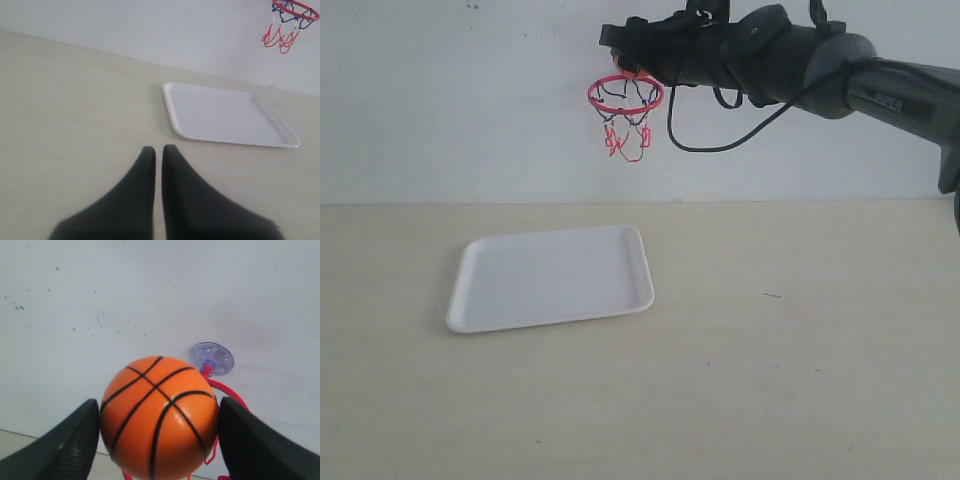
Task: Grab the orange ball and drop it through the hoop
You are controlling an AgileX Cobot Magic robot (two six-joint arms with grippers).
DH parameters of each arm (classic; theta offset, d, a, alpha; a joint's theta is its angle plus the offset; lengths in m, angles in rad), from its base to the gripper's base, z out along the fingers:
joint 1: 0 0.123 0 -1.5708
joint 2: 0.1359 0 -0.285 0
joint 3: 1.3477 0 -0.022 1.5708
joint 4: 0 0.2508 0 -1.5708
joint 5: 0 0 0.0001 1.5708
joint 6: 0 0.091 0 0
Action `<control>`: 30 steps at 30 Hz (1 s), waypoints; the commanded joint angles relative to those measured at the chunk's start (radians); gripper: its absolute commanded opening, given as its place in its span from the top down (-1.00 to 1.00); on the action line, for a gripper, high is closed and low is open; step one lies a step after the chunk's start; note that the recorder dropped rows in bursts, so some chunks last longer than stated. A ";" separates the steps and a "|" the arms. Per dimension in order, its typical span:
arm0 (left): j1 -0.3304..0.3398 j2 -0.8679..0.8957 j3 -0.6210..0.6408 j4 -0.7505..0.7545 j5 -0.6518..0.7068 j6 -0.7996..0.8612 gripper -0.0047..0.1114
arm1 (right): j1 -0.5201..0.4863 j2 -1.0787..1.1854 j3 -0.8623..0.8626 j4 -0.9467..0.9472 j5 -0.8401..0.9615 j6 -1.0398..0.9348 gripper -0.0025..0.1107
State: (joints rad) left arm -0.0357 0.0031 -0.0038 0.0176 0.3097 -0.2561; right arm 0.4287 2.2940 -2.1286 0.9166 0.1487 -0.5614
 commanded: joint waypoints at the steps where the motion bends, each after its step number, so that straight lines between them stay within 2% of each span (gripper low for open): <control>1: 0.003 -0.003 0.004 0.001 -0.004 -0.006 0.85 | -0.001 -0.006 -0.007 -0.005 -0.011 -0.005 -0.29; 17: 0.003 -0.003 0.004 0.001 -0.004 -0.006 0.85 | -0.003 -0.014 -0.007 -0.005 -0.001 0.002 -0.28; 23: 0.003 -0.003 0.004 0.001 -0.004 -0.006 0.85 | -0.034 -0.062 -0.007 -0.013 0.105 0.002 -0.23; 26: 0.003 -0.003 0.004 0.001 -0.004 -0.006 0.85 | -0.077 -0.077 -0.007 -0.023 0.249 0.014 0.02; 27: 0.003 -0.003 0.004 0.001 -0.004 -0.006 0.85 | -0.111 -0.077 -0.007 -0.027 0.365 0.028 0.32; 28: 0.003 -0.003 0.004 0.001 -0.004 -0.006 0.85 | -0.123 -0.077 -0.007 -0.027 0.412 0.032 0.46; 29: 0.003 -0.003 0.004 0.001 -0.004 -0.006 0.85 | -0.152 -0.079 -0.007 -0.027 0.515 0.032 0.92; 30: 0.003 -0.003 0.004 0.001 -0.004 -0.006 0.85 | -0.163 -0.079 -0.007 -0.027 0.550 0.030 0.95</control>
State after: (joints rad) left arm -0.0357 0.0031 -0.0038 0.0176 0.3097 -0.2561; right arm 0.2995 2.2281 -2.1307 0.9043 0.5602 -0.5375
